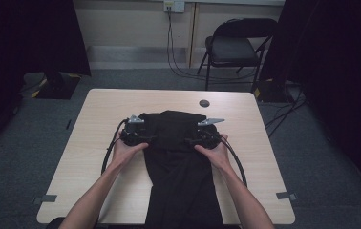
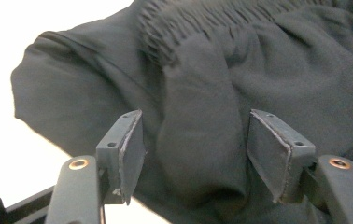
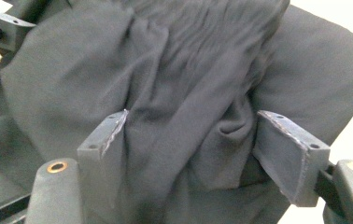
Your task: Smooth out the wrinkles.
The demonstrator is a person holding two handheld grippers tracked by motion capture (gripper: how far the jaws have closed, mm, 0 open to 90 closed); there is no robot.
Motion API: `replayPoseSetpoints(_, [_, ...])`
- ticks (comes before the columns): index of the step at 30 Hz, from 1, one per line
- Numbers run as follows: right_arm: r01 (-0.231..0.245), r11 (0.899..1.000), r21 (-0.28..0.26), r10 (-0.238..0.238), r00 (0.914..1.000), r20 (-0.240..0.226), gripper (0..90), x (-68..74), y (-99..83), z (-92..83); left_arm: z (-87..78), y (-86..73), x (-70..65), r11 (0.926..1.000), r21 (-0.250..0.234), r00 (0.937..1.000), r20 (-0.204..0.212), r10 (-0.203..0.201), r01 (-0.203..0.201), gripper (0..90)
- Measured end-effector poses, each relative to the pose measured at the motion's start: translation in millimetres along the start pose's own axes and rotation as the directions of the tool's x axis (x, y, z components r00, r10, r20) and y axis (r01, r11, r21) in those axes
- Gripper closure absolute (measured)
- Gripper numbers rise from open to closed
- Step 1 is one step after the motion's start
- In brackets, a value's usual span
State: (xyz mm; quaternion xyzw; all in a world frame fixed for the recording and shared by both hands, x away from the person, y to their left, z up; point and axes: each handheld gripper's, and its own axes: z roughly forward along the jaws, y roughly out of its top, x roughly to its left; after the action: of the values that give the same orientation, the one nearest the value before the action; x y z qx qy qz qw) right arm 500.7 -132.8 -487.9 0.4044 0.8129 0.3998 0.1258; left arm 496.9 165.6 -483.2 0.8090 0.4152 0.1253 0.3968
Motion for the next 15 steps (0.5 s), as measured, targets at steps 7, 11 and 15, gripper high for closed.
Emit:
replayPoseSetpoints(7, [0.056,0.998,-0.030,-0.056,0.9984,0.001,73.5,13.7,-0.9,-0.2,2.9,4.1,-8.6,0.9992,-0.019,0.9993,-0.016,0.034,-0.034,81.3])
replayPoseSetpoints(11, [0.044,0.995,-0.092,-0.044,0.9990,0.004,76.0,13.6,16.6,-16.9,-19.6,28.4,-7.6,0.9951,-0.096,0.9997,-0.006,0.022,-0.022,85.2])
replayPoseSetpoints(15, [0.036,0.982,-0.186,-0.035,0.9994,0.006,78.3,10.9,49.7,-46.8,-52.9,61.2,-11.5,0.9771,-0.212,0.9998,0.015,0.013,-0.010,85.2])
